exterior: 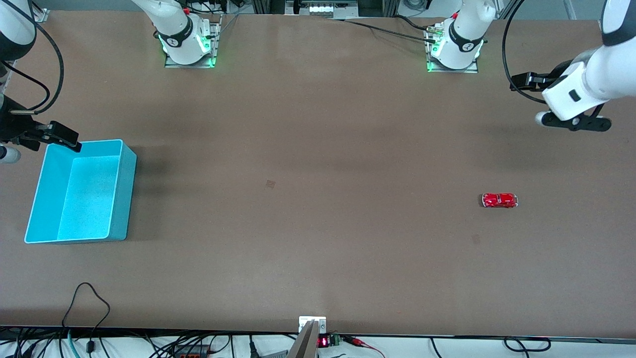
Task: Wind red beetle toy and store in blue box
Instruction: 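Reach down to the red toy car and grasp it with the left gripper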
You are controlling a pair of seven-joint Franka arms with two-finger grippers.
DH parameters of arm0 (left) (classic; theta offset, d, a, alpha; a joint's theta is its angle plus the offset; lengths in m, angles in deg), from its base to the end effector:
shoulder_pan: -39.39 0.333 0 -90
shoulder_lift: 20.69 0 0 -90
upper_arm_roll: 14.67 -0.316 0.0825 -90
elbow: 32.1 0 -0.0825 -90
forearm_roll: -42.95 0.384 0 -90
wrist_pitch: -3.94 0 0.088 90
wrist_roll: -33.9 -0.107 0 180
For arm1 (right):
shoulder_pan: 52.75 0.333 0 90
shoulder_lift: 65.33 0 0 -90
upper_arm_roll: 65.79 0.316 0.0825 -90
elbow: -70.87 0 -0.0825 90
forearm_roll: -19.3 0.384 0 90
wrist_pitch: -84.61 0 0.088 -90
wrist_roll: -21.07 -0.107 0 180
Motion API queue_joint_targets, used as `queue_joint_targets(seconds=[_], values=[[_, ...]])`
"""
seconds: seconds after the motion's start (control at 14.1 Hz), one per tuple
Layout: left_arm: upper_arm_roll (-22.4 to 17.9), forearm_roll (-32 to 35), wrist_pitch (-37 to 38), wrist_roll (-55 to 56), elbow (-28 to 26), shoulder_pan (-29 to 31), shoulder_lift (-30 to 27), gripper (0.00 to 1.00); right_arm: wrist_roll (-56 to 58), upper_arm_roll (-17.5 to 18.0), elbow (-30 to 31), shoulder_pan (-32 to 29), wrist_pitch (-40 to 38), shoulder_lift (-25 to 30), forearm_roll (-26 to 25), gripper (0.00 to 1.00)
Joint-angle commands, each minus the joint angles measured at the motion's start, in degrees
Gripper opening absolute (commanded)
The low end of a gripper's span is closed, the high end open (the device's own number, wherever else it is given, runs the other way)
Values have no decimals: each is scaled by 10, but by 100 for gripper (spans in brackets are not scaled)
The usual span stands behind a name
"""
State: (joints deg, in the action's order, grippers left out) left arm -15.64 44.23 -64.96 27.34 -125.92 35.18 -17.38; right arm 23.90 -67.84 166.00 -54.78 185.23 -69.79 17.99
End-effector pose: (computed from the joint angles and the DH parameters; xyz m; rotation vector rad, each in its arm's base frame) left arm 0.5181 -0.0266 0.5421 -3.0271 0.2549 0.7646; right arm 0.5875 -0.0433 0.5537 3.1150 -0.0275 0.0256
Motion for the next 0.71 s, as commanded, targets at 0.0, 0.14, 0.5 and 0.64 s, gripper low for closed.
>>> queue_joint_targets(seconds=[0.0, 0.14, 0.5, 0.64], values=[[-2, -8, -60, -185, -29, 39, 9, 100, 6, 0, -3, 0, -2, 1, 5, 100], [-3, -8, -127, -416, -31, 53, 43, 100, 6, 0, -3, -1, -2, 1, 5, 100], [-3, 22, -304, -618, -32, 92, 134, 100, 6, 0, -5, 0, -2, 2, 5, 100], [-3, 35, -361, -651, -33, 92, 169, 100, 6, 0, -5, 0, -2, 3, 5, 100]])
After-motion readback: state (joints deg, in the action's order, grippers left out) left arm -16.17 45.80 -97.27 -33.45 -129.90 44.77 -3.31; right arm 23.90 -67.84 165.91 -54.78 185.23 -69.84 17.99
